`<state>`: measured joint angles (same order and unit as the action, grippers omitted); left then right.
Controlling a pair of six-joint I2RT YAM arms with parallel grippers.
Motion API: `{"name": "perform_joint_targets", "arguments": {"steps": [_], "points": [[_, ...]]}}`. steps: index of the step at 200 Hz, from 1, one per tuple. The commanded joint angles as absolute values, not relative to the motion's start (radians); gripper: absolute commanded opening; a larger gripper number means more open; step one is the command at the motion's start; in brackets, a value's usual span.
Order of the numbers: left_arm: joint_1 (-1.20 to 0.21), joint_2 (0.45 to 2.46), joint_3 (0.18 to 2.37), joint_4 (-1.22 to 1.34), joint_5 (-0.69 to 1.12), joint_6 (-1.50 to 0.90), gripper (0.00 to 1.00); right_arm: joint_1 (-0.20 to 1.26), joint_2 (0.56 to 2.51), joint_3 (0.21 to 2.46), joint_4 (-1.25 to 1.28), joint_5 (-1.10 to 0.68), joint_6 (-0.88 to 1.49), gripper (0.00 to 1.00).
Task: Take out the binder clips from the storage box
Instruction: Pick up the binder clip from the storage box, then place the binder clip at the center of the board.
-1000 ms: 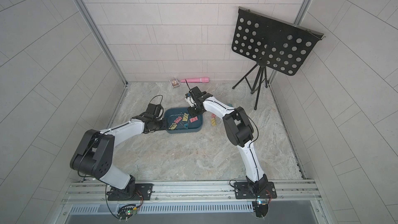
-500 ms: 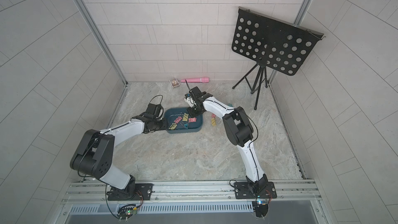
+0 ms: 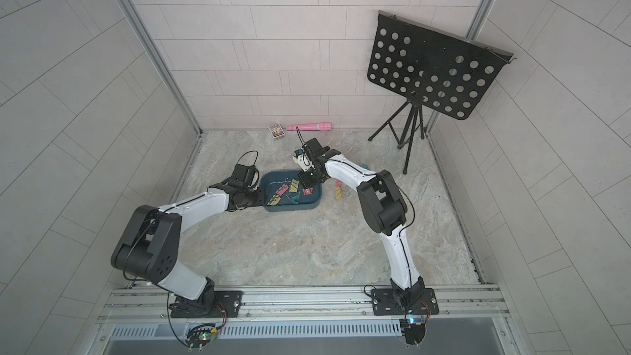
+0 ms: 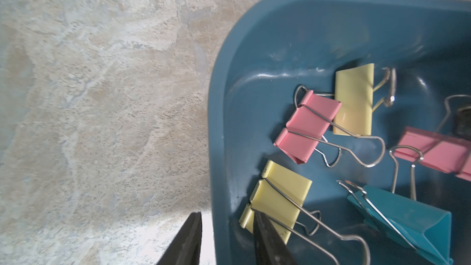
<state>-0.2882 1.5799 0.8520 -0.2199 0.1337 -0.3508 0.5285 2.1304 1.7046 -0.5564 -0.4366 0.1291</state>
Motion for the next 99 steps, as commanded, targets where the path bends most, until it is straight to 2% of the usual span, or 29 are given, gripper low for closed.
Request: {"name": "perform_joint_targets", "arguments": {"steps": [1, 99], "points": [[-0.281, 1.56, 0.841, -0.244, 0.124, -0.353, 0.42, 0.51, 2.04, 1.674, -0.503, -0.491, 0.163, 0.08], [-0.283, 1.563, 0.844, -0.249, 0.118, -0.353, 0.42, 0.426, 1.821, 1.459, -0.312, -0.56, 0.259, 0.07]]}}
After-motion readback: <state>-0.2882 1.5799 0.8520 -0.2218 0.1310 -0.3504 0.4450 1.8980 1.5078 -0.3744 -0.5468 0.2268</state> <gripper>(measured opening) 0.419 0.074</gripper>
